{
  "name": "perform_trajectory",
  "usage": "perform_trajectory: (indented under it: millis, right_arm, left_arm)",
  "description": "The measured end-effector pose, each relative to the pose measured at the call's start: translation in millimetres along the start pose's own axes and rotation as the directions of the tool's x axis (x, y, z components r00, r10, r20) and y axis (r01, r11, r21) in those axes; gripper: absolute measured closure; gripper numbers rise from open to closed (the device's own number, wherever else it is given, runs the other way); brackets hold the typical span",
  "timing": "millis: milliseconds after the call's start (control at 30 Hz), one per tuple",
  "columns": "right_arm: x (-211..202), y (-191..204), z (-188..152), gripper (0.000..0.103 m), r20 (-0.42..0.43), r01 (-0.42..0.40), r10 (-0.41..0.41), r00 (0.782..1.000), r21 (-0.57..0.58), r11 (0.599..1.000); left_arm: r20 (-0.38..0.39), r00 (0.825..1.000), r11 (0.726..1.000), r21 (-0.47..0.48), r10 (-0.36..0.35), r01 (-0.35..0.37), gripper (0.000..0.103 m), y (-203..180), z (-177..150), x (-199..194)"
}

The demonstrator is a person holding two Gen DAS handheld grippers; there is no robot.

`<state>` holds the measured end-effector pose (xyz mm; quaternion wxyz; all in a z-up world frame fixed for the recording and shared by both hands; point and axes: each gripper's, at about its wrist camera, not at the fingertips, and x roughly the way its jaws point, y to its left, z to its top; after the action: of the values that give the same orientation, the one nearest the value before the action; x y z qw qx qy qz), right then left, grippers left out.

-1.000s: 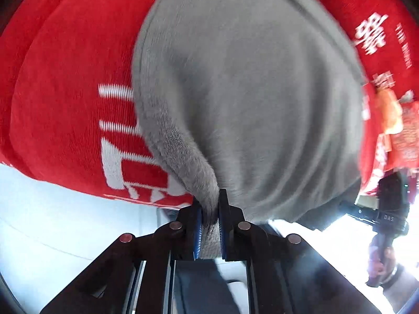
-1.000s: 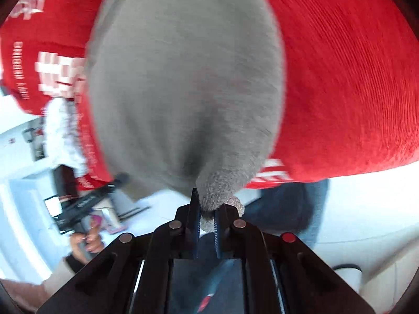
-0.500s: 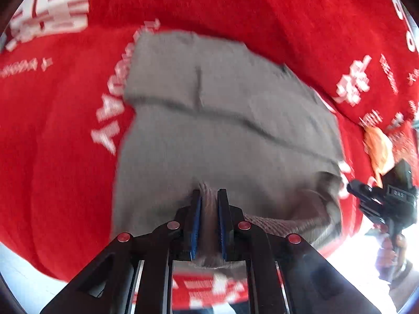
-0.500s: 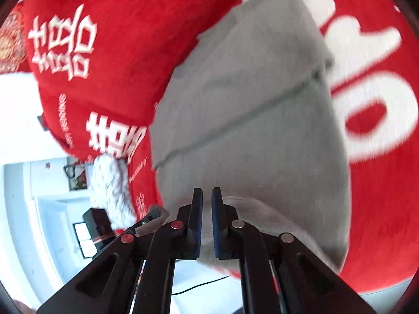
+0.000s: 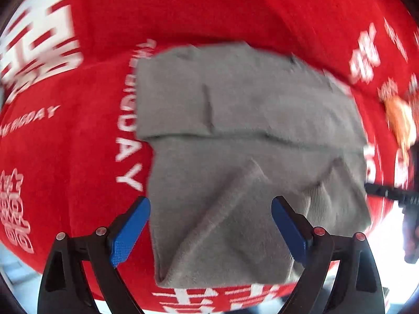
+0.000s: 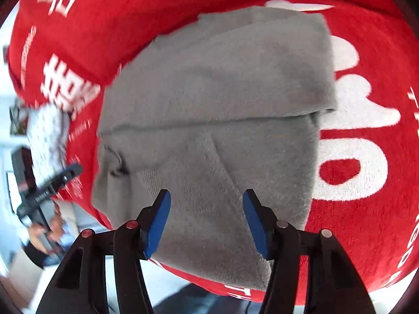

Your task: Fold small clothes

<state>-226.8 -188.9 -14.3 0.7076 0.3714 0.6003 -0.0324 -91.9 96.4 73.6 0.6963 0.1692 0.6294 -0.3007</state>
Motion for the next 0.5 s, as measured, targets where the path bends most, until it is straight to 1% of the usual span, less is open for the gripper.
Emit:
perform_trajectory:
  millis: [67,133,233,300,400,500]
  right_arm:
    - [6.4,5.8,0.1,0.041,-0.022,0.019,-0.02,1.0,-0.021,1.0]
    - [11.9,10.9,4.0,0.041,-0.038,0.045,-0.046,0.998,-0.037,0.998]
    - [16.8,13.9,11.7,0.041,-0.045,0.073,-0.076,0.996,-0.065,0.995]
    - [20.0,14.5,14.9,0.041,-0.055,0.09,-0.095,0.994,-0.085,0.992]
    - [28.9,14.7,17.0,0.041,-0.078,0.115,-0.122,0.989,-0.096,0.989]
    - [34.9,16.4,17.8,0.041,-0.084,0.146,-0.156,0.984,-0.109,0.983]
  left_arm:
    - [-0.042,0.999,0.997,0.075,0.021,-0.018,0.009,-14.4,4.3,11.6]
    - [-0.084,0.996,0.993,0.121,0.024,-0.013,0.009,-24.0,5.9,23.2]
    - [-0.118,0.993,0.988,0.155,0.017,0.001,0.009,-35.7,8.5,35.5]
    - [-0.121,0.993,0.986,0.166,0.014,0.006,0.009,-37.9,9.2,40.4]
    - [-0.134,0.991,0.986,0.16,-0.02,0.041,0.009,-35.2,11.9,45.2]
    - [-0.145,0.988,0.981,0.176,-0.054,0.08,0.01,-30.5,15.9,49.4]
